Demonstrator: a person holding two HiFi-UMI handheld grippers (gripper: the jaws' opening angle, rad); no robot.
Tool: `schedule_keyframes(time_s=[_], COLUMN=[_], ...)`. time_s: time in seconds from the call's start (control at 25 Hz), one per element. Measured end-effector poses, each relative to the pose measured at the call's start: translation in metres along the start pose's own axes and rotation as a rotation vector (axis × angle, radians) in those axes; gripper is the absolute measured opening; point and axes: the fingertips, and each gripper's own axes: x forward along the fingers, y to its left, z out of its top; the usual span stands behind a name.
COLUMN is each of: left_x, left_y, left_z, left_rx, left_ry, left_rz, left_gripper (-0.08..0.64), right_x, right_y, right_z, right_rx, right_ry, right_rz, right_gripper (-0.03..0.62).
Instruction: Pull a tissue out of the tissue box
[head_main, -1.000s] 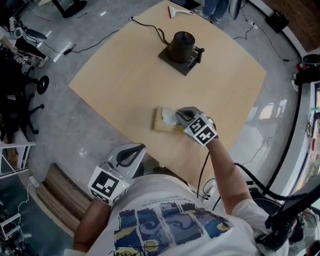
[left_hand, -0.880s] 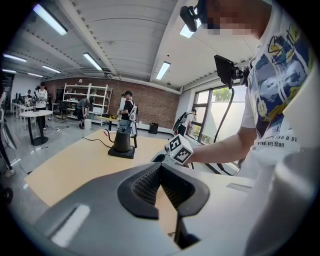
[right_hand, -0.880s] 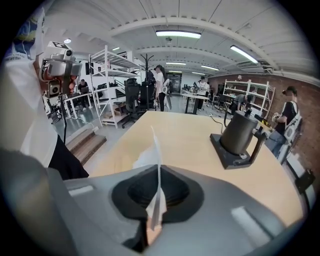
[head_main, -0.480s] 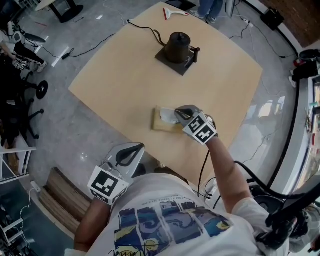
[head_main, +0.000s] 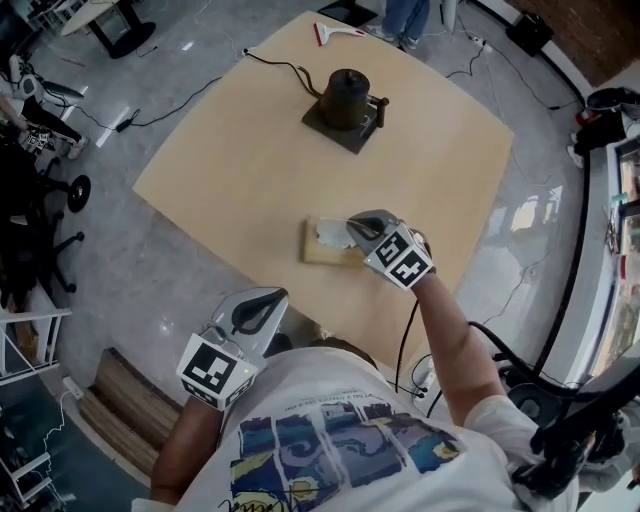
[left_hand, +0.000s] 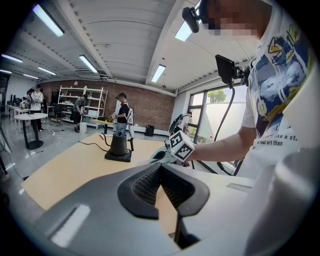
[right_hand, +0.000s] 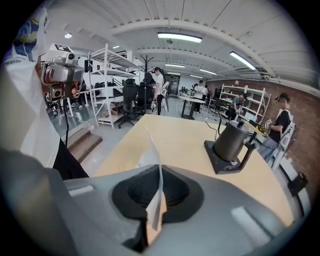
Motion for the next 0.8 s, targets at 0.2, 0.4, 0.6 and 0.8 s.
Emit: schedule_keyframes(time_s=[0.2,0.4,0.6,0.8], left_x=[-0.001,-0.008,-0.012,-0.019], left_y=[-0.003,0.003,0.001,0.001], left_z=[-0.001,-0.002,-0.003,-0.004], left_rx=[0.007,0.013,0.016,0.017], left_ry=[-0.009,-0.020,-0.029,-0.036], left_rz=[-0.017,-0.034,-0.057,-0.076], left_gripper=[0.006,0.006,0.006,0.006], right_x=[-0.011,-0.018,-0.029,-0.045], right_y=[0.000,0.001,0.004,0.010], right_z=[0.006,0.018,0.029,0.041], right_rx=[-0.013,-0.027,-0.022,-0.038], right_ry=[-0.007,-0.003,-0.017,-0.011], right_rz=[-0.029,-0.064,-0.096,-0.130], right_gripper=[0.003,0.003,0.003,0.003])
